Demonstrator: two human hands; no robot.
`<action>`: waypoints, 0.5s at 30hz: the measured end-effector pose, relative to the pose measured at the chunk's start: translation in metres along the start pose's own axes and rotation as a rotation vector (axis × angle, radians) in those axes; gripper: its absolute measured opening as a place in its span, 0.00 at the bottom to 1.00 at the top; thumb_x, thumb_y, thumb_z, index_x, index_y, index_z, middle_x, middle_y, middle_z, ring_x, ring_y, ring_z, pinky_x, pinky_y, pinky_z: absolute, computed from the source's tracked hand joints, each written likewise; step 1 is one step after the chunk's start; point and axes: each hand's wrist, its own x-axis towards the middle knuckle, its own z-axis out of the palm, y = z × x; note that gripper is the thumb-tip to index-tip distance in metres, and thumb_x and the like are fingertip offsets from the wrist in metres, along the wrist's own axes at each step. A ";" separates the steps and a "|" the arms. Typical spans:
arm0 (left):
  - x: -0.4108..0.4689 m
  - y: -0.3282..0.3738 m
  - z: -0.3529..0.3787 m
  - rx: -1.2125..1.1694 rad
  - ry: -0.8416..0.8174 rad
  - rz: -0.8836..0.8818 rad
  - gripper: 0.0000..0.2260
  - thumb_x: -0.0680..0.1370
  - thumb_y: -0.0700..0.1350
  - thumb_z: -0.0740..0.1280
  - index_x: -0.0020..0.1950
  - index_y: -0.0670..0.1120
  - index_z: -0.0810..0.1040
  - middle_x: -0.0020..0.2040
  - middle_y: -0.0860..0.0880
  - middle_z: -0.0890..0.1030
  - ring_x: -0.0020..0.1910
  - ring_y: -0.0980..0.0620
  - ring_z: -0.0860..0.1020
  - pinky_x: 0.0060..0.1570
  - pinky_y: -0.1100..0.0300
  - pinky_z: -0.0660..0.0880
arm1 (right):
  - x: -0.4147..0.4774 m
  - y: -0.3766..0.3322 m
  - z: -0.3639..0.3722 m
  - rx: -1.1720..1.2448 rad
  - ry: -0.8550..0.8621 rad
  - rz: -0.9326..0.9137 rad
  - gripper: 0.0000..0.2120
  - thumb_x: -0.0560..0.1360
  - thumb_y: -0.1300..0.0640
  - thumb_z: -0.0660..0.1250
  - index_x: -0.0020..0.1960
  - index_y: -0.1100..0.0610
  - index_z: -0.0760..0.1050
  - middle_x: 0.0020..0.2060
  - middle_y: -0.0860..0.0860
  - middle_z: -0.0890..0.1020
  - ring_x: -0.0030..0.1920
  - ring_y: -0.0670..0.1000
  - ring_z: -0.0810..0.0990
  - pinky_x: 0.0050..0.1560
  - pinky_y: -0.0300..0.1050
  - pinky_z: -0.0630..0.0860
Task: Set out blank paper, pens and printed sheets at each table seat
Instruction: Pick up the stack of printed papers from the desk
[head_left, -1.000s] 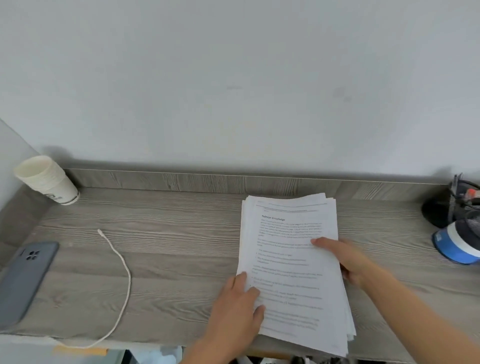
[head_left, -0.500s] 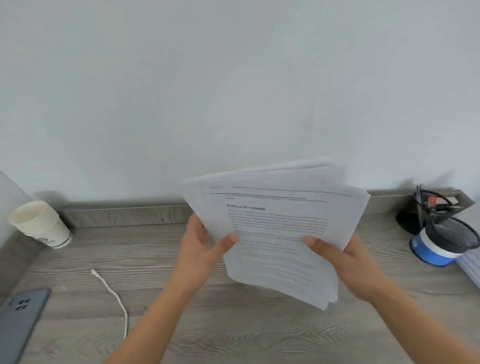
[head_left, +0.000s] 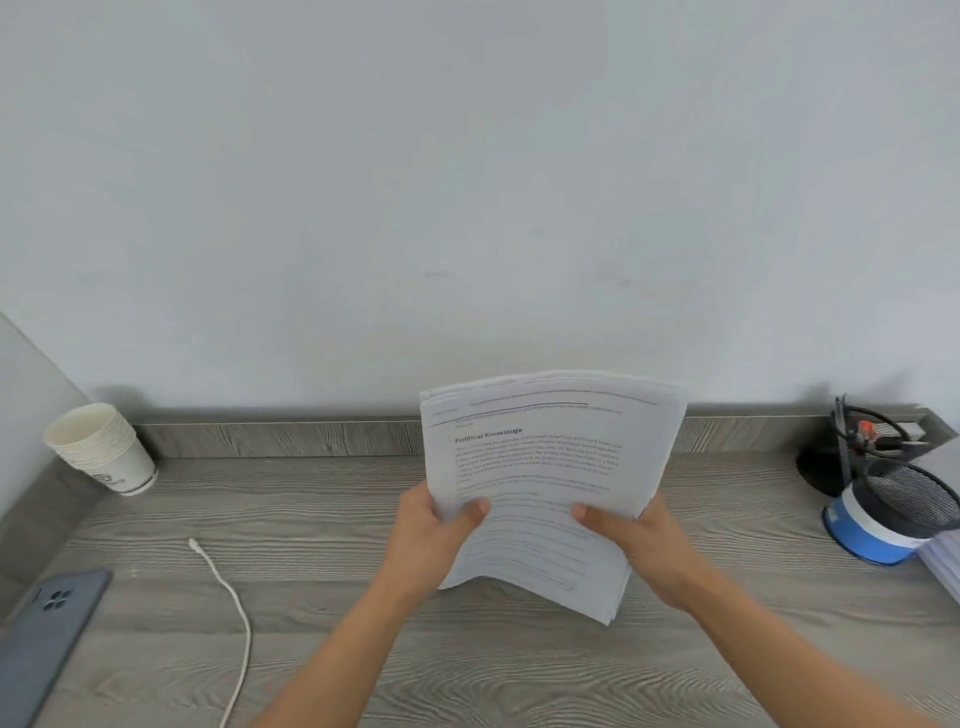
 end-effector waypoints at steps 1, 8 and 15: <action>-0.002 -0.001 0.001 0.006 -0.006 -0.007 0.11 0.75 0.39 0.70 0.55 0.49 0.82 0.52 0.54 0.85 0.54 0.53 0.83 0.55 0.51 0.80 | 0.000 0.001 0.001 0.004 0.020 -0.001 0.18 0.72 0.62 0.74 0.61 0.56 0.78 0.56 0.52 0.85 0.57 0.54 0.83 0.55 0.53 0.81; -0.033 0.017 -0.025 -0.212 -0.020 -0.148 0.08 0.75 0.41 0.69 0.54 0.43 0.82 0.49 0.45 0.86 0.48 0.44 0.85 0.46 0.48 0.82 | -0.005 -0.017 0.011 0.129 -0.084 0.114 0.16 0.72 0.63 0.70 0.59 0.63 0.79 0.53 0.60 0.85 0.53 0.62 0.84 0.53 0.60 0.81; -0.097 -0.015 -0.045 -0.423 0.166 -0.365 0.16 0.70 0.41 0.72 0.56 0.39 0.80 0.51 0.39 0.85 0.49 0.37 0.84 0.51 0.41 0.79 | -0.013 -0.003 0.050 0.075 -0.287 0.249 0.15 0.72 0.63 0.73 0.59 0.62 0.80 0.52 0.58 0.86 0.52 0.61 0.85 0.53 0.59 0.81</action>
